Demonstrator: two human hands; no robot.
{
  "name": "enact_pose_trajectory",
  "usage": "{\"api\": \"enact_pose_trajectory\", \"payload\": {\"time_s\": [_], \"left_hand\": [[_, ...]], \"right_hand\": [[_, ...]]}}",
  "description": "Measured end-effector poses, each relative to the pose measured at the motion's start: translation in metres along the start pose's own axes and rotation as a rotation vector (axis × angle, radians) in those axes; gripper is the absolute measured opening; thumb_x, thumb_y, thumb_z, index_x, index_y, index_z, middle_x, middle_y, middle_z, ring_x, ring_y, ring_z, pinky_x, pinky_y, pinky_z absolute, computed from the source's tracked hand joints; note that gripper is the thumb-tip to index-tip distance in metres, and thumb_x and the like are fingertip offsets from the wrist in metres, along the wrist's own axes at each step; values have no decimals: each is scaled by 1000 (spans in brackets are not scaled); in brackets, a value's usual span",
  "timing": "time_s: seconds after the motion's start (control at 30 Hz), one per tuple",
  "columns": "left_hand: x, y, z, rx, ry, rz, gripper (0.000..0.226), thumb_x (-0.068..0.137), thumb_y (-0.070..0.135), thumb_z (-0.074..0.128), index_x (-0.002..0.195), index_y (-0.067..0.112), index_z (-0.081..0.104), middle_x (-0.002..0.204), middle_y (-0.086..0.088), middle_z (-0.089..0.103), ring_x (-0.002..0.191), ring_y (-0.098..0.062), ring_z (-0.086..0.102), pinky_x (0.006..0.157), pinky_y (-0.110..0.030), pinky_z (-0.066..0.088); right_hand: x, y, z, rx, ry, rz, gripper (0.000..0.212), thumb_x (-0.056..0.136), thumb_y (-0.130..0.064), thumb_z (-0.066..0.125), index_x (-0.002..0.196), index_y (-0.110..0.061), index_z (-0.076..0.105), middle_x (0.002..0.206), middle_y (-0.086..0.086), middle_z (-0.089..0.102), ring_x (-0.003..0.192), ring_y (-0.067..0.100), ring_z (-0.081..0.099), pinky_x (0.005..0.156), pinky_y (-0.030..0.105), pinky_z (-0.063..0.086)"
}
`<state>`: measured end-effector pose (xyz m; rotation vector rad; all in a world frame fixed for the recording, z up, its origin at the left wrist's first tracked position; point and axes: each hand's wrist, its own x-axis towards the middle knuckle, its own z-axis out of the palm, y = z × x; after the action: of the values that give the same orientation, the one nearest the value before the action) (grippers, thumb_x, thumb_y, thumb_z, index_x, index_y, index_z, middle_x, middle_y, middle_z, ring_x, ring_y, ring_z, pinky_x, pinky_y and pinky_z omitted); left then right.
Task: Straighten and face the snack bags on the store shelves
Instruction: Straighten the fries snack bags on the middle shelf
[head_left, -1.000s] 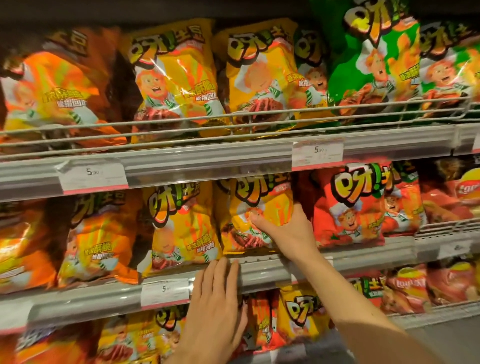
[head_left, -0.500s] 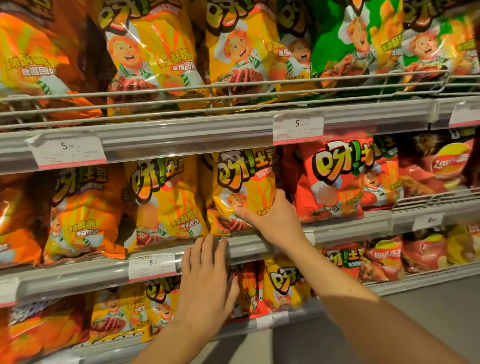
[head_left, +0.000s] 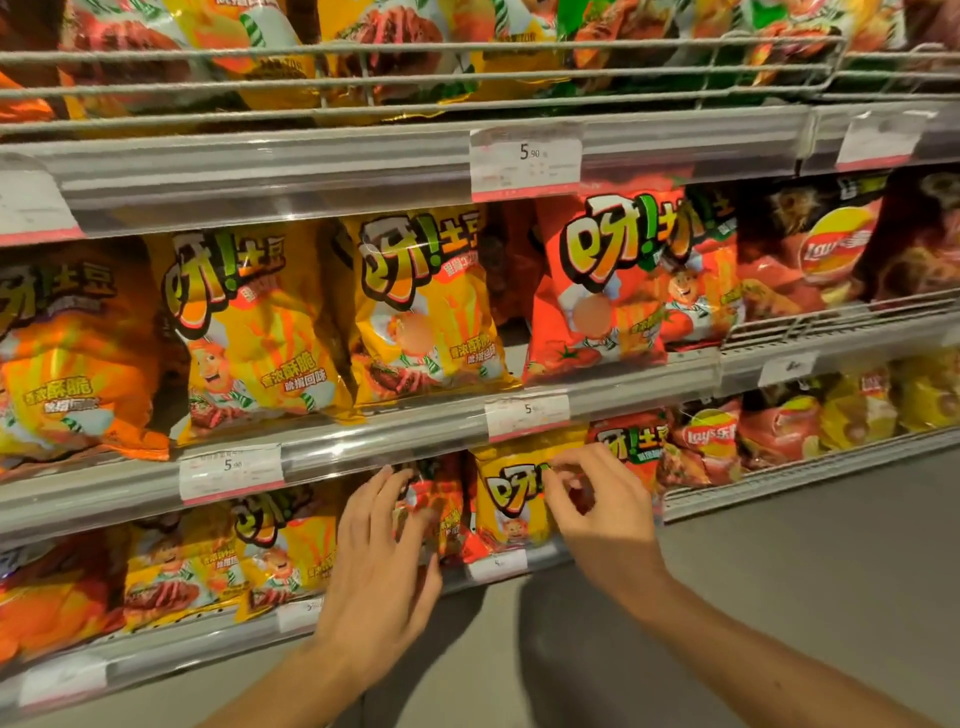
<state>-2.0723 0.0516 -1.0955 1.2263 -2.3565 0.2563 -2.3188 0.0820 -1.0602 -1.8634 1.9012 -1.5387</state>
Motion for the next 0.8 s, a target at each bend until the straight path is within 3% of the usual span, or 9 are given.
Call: {"api": "enact_pose_trajectory", "payload": {"time_s": [0.07,0.1,0.23,0.33,0.5,0.63,0.8], "left_hand": [[-6,0,10,0,-55,74,37,89,36,58,121,18,55,152,-15,35,145,-36,27,114,-53,29],[-9,0,16,-6,-94,81,35,88,35,62,119,19,56,152,-13,36,145,-34,30,113,-52,33],[-15,-2,30,-52,-184,-72,38,82,31,74,114,16,60,136,-8,47,129,-29,44,106,-44,45],[-7,-10,41,-96,-197,-219,38,80,22,78,112,7,62,122,-12,54,116,-33,50,97,-45,48],[2,-20,55,-236,-227,-475,39,89,23,71,120,5,57,125,-13,49,121,-28,42,103,-39,39],[-1,-23,66,-409,-192,-647,57,89,23,72,134,2,46,131,-17,47,126,-29,40,105,-40,37],[13,-35,75,-673,-183,-782,60,82,22,81,130,9,48,123,-10,60,116,-28,58,101,-45,50]], "right_hand": [[-15,23,0,0,2,149,13,87,-7,75,88,-18,68,81,-8,63,75,9,60,71,18,47],[-20,34,0,13,4,234,12,86,-6,76,88,-16,69,78,-6,63,72,10,60,71,22,48],[-28,68,-5,27,-66,472,20,85,-21,80,101,-15,69,80,-4,68,74,16,65,71,27,49],[-35,84,-3,9,-153,494,28,86,-32,80,100,-15,63,78,-7,67,77,15,66,75,29,52],[-40,94,18,36,-269,543,37,86,-35,80,111,-12,64,102,-1,70,91,14,68,80,25,50],[-36,85,40,142,-309,512,25,81,-32,86,85,-33,62,90,-21,65,88,-2,63,73,10,45],[-23,90,68,215,-269,442,43,71,-33,93,89,-19,57,80,-7,65,76,-3,62,67,6,44]]}}
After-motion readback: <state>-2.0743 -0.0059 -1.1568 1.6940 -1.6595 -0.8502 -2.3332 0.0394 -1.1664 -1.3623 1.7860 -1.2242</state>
